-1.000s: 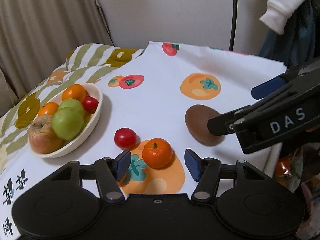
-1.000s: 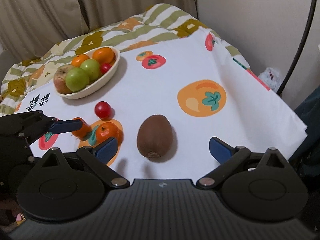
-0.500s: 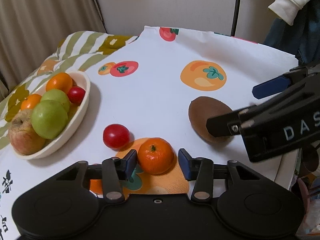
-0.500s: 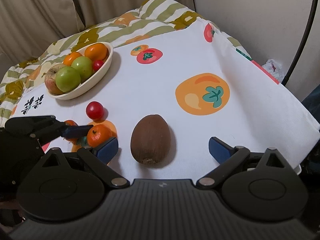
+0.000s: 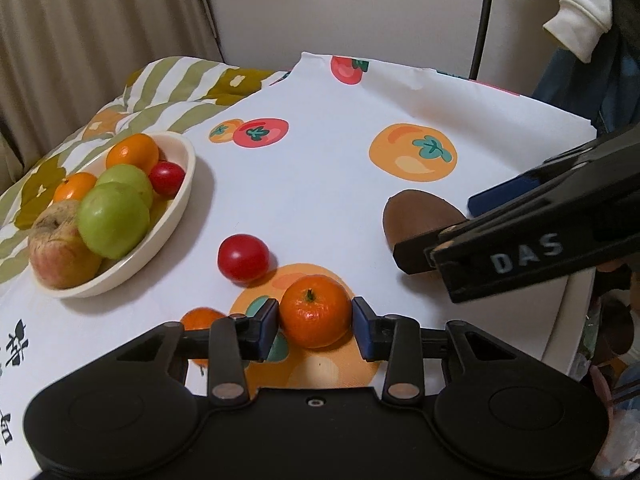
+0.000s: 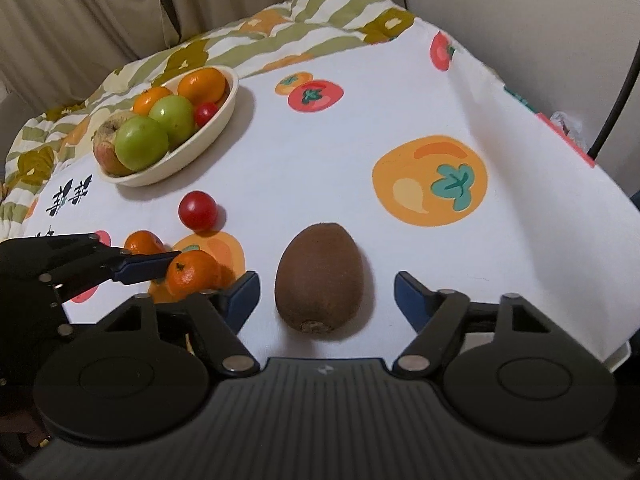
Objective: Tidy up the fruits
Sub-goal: 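Grasp a mandarin with the left gripper while the right gripper grasps the brown kiwi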
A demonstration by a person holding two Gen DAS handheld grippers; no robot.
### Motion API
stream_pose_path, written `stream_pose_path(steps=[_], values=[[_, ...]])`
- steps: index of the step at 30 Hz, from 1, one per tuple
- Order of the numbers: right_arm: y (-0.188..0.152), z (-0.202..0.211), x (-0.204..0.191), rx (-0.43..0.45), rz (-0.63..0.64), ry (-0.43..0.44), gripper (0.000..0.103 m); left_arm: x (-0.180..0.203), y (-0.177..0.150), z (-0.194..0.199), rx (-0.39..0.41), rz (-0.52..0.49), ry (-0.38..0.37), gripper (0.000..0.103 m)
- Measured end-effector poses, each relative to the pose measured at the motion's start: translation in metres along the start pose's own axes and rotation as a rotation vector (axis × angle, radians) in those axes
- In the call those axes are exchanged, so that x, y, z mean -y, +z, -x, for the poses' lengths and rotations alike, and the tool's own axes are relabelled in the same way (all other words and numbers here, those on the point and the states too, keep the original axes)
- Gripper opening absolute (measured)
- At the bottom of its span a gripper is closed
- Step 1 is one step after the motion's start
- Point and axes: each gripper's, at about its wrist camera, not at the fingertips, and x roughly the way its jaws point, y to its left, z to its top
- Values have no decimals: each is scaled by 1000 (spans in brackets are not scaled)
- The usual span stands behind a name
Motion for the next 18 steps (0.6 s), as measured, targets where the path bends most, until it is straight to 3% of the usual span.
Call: stream_pose_path(steps=[12,14,18], values=[[5,-9,-4,-8,23,-2,77,-6,-7,13,9,73,40,43],[5,-11,-6,-16,33,-3,69,-7,-8,16,12,89,46,43],[5,-11,-8,-20,42,-6,65,-12,-10,24,20,124,62,43]])
